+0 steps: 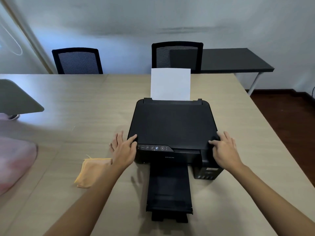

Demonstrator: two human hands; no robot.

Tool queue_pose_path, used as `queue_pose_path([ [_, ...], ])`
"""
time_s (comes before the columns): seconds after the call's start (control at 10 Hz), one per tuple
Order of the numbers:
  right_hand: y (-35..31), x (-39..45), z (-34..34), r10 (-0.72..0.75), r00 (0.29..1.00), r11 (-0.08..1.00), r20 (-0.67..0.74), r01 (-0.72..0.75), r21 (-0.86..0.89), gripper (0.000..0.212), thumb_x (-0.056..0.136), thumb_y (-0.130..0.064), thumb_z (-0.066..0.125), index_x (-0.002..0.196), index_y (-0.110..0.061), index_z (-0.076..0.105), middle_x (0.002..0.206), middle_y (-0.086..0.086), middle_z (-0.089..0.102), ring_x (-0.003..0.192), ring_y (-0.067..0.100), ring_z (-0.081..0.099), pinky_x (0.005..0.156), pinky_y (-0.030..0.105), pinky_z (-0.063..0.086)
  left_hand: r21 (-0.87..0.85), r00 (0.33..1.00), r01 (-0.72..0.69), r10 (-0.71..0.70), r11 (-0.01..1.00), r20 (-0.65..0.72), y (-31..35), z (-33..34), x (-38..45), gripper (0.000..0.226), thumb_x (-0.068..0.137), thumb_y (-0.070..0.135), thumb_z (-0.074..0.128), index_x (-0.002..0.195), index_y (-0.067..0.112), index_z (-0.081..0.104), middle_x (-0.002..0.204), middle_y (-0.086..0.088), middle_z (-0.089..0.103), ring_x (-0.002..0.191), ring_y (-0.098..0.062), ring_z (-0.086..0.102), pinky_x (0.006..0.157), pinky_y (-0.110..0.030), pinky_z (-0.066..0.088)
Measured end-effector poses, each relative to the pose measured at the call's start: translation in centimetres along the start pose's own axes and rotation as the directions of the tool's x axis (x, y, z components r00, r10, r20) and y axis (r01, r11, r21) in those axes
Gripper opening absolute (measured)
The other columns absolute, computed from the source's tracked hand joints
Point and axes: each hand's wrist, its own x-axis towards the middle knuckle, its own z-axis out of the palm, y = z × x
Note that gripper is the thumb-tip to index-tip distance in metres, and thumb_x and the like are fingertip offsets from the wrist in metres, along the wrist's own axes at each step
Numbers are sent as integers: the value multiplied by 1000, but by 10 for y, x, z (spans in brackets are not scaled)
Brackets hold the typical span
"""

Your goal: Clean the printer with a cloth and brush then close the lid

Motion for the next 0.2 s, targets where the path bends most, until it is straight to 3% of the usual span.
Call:
queue_pose_path([
  [0.1, -5, 1, -18, -27, 998, 997, 50, 23, 80, 38, 86, -8, 50, 120, -14, 65, 142, 13, 47, 137, 33, 32, 111, 43, 28, -116, 998, -16, 9, 993, -61, -3, 6, -11, 40, 97, 33, 39, 134, 44, 44, 161, -4, -3, 148, -25, -7, 118, -52, 4],
  [0.2, -20, -3, -58, -15, 989, 909, -145, 74, 410, 27, 84, -3, 62, 108, -13, 69, 107, 11, 71, 103, 26, 65, 96, 36, 47, -261, 969, 18, -82, 965, -235, -20, 14, -37, 45, 96, 33, 38, 141, 32, 40, 159, -14, 5, 147, -26, 1, 117, -48, 8],
])
